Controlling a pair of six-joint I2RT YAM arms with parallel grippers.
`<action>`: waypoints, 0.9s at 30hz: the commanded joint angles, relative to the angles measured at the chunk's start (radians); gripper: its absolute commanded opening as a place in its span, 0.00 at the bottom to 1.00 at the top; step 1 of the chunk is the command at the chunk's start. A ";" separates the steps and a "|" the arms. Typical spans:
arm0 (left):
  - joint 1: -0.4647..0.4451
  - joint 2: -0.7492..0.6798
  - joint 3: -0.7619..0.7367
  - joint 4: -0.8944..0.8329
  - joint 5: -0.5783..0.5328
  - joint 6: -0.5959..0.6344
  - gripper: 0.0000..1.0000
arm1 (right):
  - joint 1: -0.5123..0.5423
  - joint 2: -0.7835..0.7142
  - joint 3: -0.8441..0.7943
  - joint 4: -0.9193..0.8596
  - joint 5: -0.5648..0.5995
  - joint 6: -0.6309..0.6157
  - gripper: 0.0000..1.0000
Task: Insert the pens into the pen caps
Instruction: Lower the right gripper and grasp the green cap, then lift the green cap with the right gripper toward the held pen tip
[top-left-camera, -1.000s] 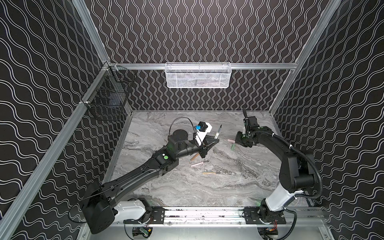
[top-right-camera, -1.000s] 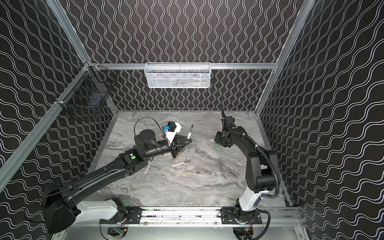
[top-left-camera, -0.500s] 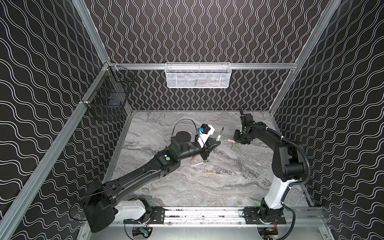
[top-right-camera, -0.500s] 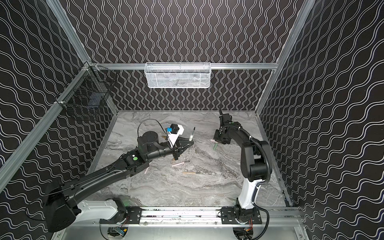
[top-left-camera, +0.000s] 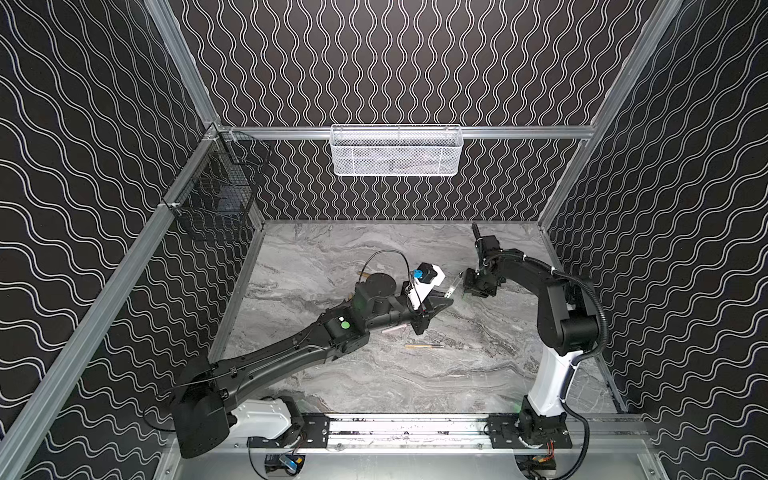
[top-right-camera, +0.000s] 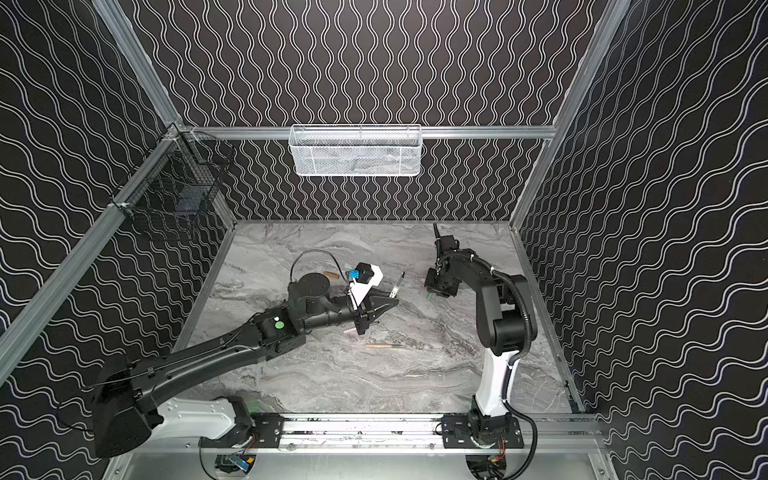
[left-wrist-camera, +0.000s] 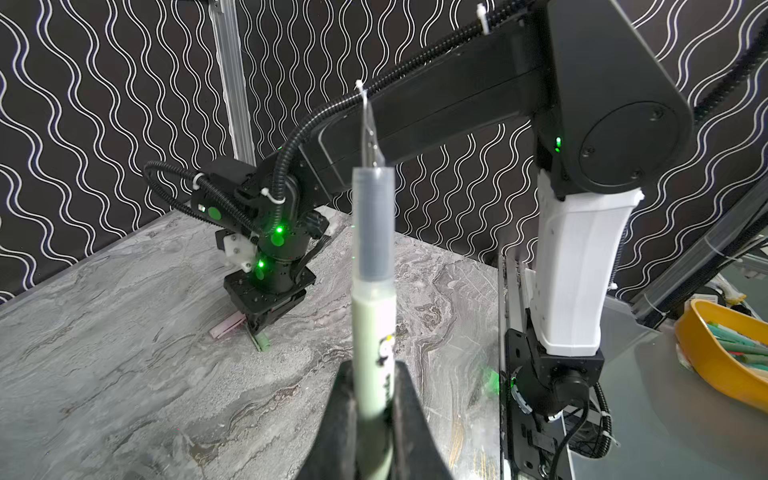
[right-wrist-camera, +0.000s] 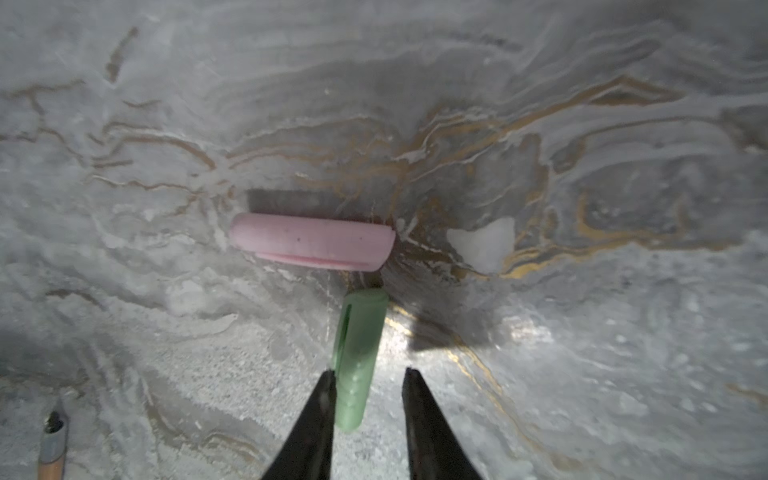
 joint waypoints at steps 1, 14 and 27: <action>-0.007 -0.012 0.007 0.012 -0.014 0.017 0.00 | 0.003 0.011 0.015 0.006 0.012 0.014 0.29; -0.019 -0.023 0.012 -0.007 -0.027 0.030 0.00 | 0.016 0.053 0.032 0.015 0.071 0.023 0.20; -0.021 -0.038 0.010 -0.012 -0.063 0.045 0.00 | 0.046 -0.011 0.005 0.044 0.075 0.029 0.10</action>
